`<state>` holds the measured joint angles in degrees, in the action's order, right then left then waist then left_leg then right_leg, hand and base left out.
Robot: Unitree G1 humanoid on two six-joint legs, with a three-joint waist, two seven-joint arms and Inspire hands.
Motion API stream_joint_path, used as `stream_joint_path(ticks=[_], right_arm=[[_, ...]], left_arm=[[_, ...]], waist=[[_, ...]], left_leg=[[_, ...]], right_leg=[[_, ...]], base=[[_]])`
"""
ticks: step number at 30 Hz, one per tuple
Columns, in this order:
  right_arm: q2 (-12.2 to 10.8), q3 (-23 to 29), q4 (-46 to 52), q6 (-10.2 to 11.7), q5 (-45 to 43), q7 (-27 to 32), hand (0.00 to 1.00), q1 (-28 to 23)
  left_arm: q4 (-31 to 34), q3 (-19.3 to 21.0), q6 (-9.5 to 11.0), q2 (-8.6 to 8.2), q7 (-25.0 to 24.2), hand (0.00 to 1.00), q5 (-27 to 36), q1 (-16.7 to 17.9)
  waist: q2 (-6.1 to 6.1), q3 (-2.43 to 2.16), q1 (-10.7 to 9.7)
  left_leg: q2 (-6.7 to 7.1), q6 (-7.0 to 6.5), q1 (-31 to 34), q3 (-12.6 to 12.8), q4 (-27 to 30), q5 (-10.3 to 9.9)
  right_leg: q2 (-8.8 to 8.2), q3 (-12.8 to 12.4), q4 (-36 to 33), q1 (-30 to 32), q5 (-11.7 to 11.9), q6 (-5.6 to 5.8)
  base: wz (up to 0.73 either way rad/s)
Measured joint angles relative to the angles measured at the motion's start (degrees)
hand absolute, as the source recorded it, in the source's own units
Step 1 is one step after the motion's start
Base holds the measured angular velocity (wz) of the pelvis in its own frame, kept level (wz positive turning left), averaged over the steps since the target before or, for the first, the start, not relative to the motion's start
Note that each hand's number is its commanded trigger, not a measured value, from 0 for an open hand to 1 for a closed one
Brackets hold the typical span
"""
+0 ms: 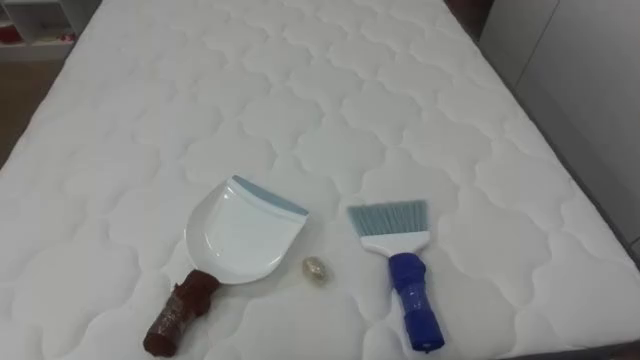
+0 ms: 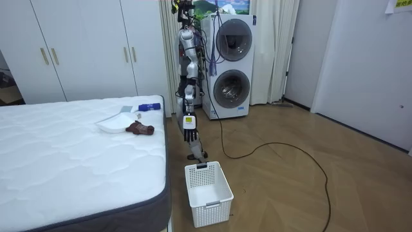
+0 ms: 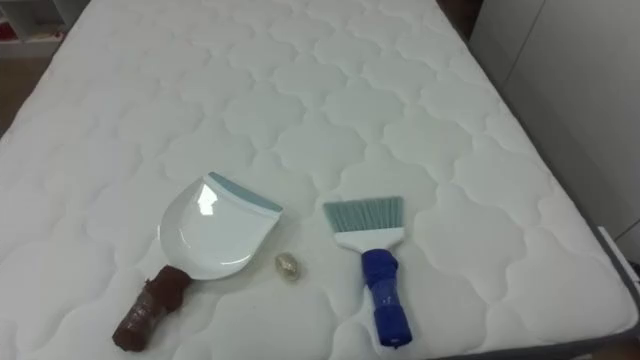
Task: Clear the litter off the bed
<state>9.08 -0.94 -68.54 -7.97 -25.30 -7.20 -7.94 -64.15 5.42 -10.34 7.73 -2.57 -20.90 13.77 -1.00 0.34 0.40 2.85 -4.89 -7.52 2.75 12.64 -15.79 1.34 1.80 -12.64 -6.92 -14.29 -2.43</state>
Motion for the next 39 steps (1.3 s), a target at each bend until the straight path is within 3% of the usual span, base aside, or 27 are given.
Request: stream_joint_path(ticks=[15, 19, 23, 31, 36, 39], right_arm=[[0.23, -0.03, 0.4, 3.26, 0.12, 5.54, 0.0, 0.38], [0.24, -0.06, 0.31, 3.9, 0.35, 6.07, 0.0, 0.77], [0.27, -0.11, -0.07, 6.08, 0.83, 7.28, 0.0, 1.53], [0.47, -0.2, -0.06, 8.77, 0.78, 9.31, 0.0, 2.36], [0.59, -0.21, 0.66, 9.77, 3.73, 10.54, 0.0, 2.44], [0.7, -0.33, -0.05, 10.99, 5.56, 11.01, 0.0, 3.16]], left_arm=[[0.03, -0.13, 2.44, 0.08, 4.08, 0.0, 1.27, -0.52], [0.03, -0.09, 3.45, 0.1, 4.76, 0.0, 1.13, -0.51], [0.18, 0.15, 5.45, 0.17, 5.97, 0.0, -0.07, -1.3], [11.45, 1.93, 7.5, 0.14, 11.35, 0.0, 0.02, -1.14], [20.09, 2.56, 7.5, 0.18, 12.95, 0.0, -0.02, 1.46], [26.62, 0.99, 9.84, 0.19, 14.68, 0.0, 0.04, 1.45]], waist=[[0.34, 0.0, -0.09], [0.41, 0.02, 0.19], [0.48, -0.06, 0.77], [0.19, -0.11, 1.83], [-0.46, 0.18, 1.49], [-0.46, 0.14, 1.61]], left_leg=[[-0.05, 0.0, -0.01, -0.25, -0.35, 0.0], [-0.06, 0.0, 0.02, -0.22, -0.4, 0.0], [-0.07, 0.0, 0.97, 0.05, -0.13, 0.0], [-0.1, 0.02, 2.59, -0.03, 0.13, 0.04], [-0.07, 0.1, 4.09, -0.87, 0.92, 0.09], [-0.18, 0.24, 4.38, -0.36, 0.92, 0.25]], right_leg=[[0.09, 0.19, -0.02, 0.01, 0.03, -0.03], [0.07, 0.15, 0.03, 0.12, 0.04, -0.04], [-0.1, 0.83, 0.0, 1.11, 0.06, -0.01], [-0.22, 1.98, -0.02, 2.17, 0.15, 0.01], [-0.58, 4.93, 1.01, 2.28, 0.43, 0.0], [-0.56, 5.61, 2.08, 2.26, 0.87, -0.04]], base=[[0.0], [0.0], [-0.01], [0.0], [0.21], [0.16]])
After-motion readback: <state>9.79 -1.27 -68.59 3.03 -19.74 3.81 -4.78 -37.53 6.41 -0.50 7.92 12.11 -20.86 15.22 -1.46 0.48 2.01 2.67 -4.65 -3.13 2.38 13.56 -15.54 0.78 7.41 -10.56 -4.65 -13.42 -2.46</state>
